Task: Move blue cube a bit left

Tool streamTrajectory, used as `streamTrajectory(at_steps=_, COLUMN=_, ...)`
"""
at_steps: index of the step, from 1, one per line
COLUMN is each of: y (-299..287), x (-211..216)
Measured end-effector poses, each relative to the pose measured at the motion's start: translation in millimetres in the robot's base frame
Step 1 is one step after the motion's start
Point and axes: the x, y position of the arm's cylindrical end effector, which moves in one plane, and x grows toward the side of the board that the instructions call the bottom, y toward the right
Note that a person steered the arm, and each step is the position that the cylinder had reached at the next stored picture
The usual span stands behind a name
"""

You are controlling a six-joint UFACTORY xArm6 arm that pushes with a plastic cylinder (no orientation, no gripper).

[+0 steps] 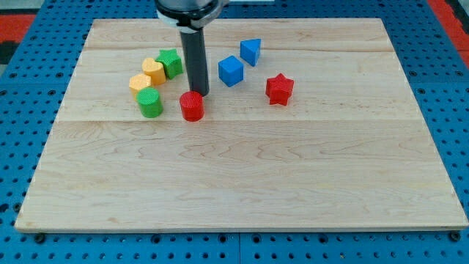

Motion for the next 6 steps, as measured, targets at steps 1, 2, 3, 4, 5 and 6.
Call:
streamTrajectory(at_steps=1, y=38, x=-9)
streamTrajectory(at_steps=2, y=74, x=-15)
streamTrajectory(at_steps=3, y=88, x=-33)
streamTrajectory(at_steps=4, y=78, x=-45)
streamTrajectory(at_steps=5, y=65, x=-45)
streamTrajectory(at_steps=6, y=65, x=-45)
